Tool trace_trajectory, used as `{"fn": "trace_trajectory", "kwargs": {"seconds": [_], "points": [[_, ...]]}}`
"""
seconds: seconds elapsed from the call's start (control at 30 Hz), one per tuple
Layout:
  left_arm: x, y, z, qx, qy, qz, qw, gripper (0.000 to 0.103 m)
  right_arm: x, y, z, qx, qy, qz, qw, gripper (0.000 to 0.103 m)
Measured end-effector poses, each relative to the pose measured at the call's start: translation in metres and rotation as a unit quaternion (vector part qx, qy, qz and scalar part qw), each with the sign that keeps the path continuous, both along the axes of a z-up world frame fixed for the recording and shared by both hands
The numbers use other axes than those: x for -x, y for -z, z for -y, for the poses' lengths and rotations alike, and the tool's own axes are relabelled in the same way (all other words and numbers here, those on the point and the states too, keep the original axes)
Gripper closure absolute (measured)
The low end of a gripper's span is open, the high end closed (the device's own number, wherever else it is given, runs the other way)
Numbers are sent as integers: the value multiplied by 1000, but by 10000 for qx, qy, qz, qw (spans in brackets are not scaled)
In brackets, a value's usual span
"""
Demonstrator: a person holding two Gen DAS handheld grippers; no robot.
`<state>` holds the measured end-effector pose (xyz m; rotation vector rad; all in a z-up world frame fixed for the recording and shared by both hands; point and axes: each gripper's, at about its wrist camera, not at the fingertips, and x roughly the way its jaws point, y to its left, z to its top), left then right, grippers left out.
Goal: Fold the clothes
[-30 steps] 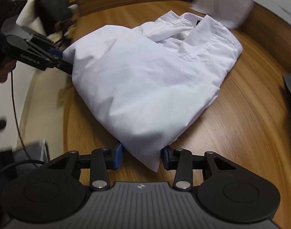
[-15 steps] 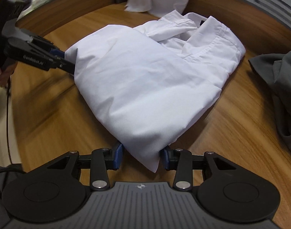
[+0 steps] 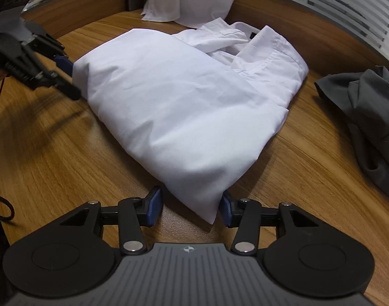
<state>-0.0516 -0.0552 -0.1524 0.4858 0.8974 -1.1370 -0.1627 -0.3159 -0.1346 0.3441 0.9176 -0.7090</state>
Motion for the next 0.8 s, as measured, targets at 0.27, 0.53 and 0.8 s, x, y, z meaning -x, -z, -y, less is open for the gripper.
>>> {"fn": "trace_trajectory", "kwargs": {"seconds": [0.27, 0.53, 0.8], "points": [[-10, -20, -15, 482, -415, -104, 9979, 88, 1, -26, 12, -140, 396, 177, 9990, 73], [-38, -69, -10, 1135, -1092, -510, 9862, 88, 16, -84, 47, -214, 556, 782, 9952, 73], [-74, -96, 13, 1555, -1590, -598, 9731, 89, 29, -114, 104, -544, 865, 1249, 9869, 72]]}}
